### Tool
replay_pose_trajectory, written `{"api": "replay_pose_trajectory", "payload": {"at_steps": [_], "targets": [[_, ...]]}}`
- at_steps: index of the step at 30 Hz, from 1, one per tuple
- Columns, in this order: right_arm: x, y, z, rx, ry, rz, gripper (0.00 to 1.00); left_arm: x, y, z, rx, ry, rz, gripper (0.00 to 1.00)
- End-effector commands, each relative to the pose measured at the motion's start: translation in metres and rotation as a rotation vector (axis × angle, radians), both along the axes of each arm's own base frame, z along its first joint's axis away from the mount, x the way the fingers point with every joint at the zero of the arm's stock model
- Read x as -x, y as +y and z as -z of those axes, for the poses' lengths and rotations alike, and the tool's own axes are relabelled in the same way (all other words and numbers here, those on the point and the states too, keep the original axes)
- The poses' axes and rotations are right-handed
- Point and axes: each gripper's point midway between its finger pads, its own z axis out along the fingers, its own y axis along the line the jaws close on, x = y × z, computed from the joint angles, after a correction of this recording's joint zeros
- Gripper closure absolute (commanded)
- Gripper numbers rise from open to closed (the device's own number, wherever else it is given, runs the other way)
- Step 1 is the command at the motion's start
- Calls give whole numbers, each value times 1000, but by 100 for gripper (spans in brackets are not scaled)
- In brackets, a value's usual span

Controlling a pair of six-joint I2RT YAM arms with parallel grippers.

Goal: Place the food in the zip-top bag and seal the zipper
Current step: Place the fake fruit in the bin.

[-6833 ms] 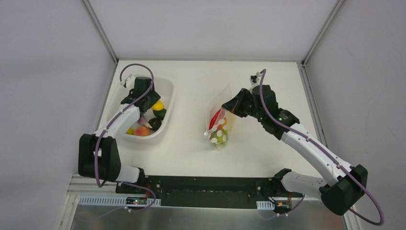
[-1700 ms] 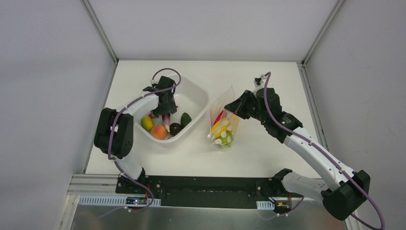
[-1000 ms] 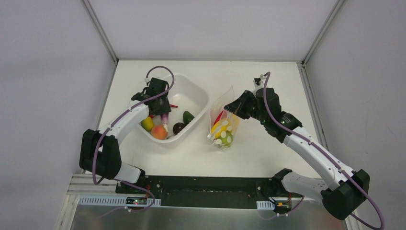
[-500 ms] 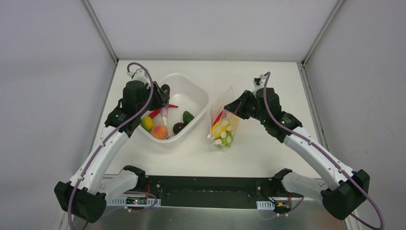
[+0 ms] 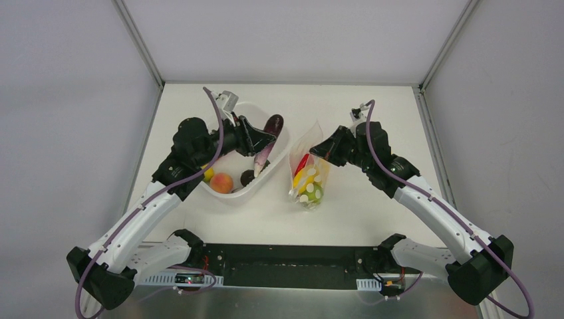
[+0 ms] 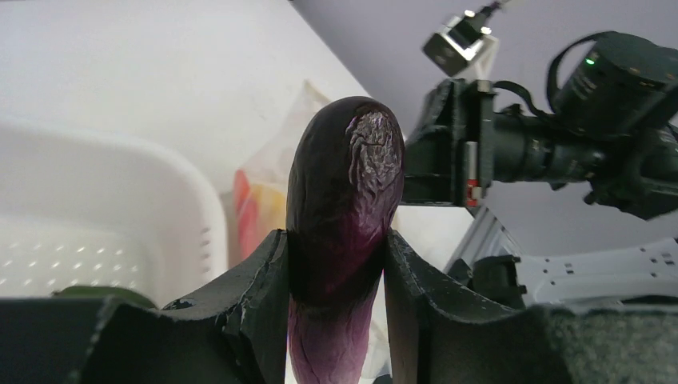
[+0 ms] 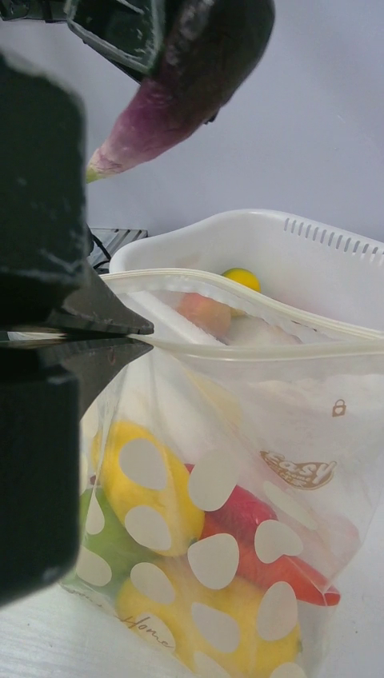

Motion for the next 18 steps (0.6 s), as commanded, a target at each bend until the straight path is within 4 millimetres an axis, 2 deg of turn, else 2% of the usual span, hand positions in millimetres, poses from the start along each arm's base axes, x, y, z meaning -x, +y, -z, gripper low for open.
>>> {"api": "replay_pose_trajectory", "payload": {"at_steps": [1, 10, 15, 18], "targets": [[3, 4, -28, -65, -55, -25, 100, 10, -26, -50, 105, -144, 112, 97], [7, 14, -35, -98, -67, -71, 100, 10, -36, -62, 152, -169, 110, 98], [-8, 2, -36, 2, -117, 93, 100, 1, -33, -63, 165, -169, 26, 98], [-10, 2, -41, -12, -143, 114, 100, -1, -36, -72, 201, -209, -14, 97]]}}
